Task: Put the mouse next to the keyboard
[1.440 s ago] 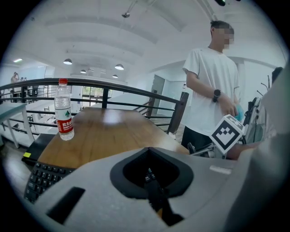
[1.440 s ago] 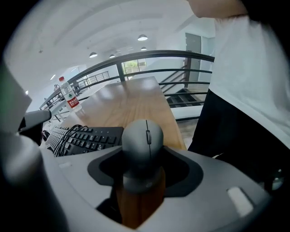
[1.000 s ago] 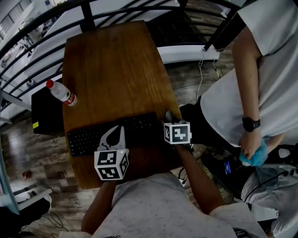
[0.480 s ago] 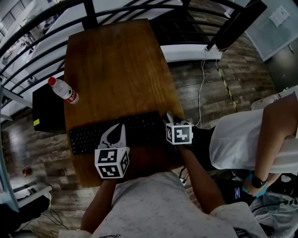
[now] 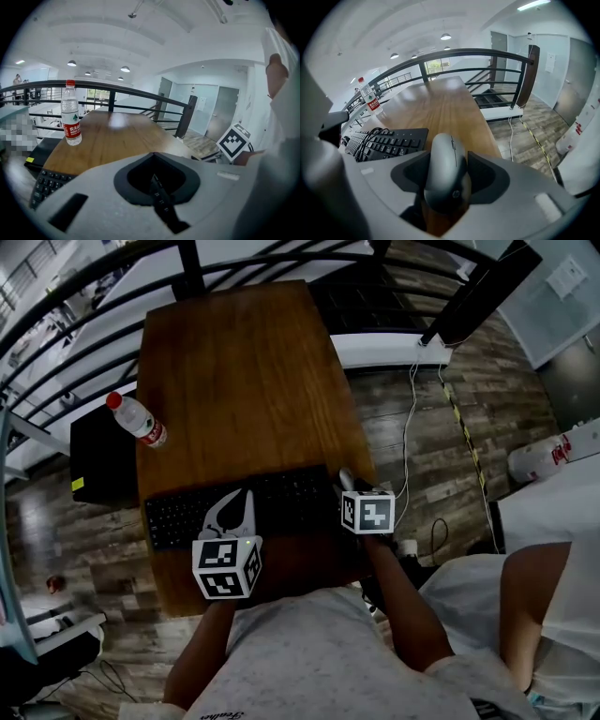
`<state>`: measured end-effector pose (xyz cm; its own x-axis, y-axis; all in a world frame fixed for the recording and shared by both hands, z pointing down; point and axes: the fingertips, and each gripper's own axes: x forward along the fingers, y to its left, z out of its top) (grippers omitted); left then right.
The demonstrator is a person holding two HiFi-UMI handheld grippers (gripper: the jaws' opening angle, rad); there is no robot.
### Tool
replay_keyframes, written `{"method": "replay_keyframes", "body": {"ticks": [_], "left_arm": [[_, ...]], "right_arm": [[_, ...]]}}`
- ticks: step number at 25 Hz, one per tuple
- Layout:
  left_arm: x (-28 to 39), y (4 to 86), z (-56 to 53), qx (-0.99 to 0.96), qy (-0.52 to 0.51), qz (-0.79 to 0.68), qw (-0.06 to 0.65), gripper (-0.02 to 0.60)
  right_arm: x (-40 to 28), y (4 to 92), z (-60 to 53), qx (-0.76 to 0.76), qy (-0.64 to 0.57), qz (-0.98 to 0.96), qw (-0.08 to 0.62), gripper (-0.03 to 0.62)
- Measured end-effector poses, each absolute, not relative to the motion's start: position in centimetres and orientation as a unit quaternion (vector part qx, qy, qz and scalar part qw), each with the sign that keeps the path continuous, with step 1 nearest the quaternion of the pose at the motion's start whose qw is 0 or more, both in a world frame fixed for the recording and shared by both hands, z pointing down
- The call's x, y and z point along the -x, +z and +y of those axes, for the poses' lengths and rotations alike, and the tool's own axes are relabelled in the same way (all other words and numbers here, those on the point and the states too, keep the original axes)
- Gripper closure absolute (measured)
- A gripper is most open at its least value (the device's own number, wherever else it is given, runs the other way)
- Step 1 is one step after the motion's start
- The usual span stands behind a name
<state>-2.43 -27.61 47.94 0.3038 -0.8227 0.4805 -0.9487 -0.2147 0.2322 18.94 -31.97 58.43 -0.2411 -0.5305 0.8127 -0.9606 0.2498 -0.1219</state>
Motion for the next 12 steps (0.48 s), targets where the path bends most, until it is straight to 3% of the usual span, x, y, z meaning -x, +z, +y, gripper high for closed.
{"method": "replay_keyframes", "body": {"ticks": [12], "left_arm": [[2.9,47.4,-27.3,-0.769,0.125,-0.578,0.241,0.586]], "right_arm": [[-18.3,56.9,-32.1,-0.524,0.320,-0.727,0.307,0.345]]}}
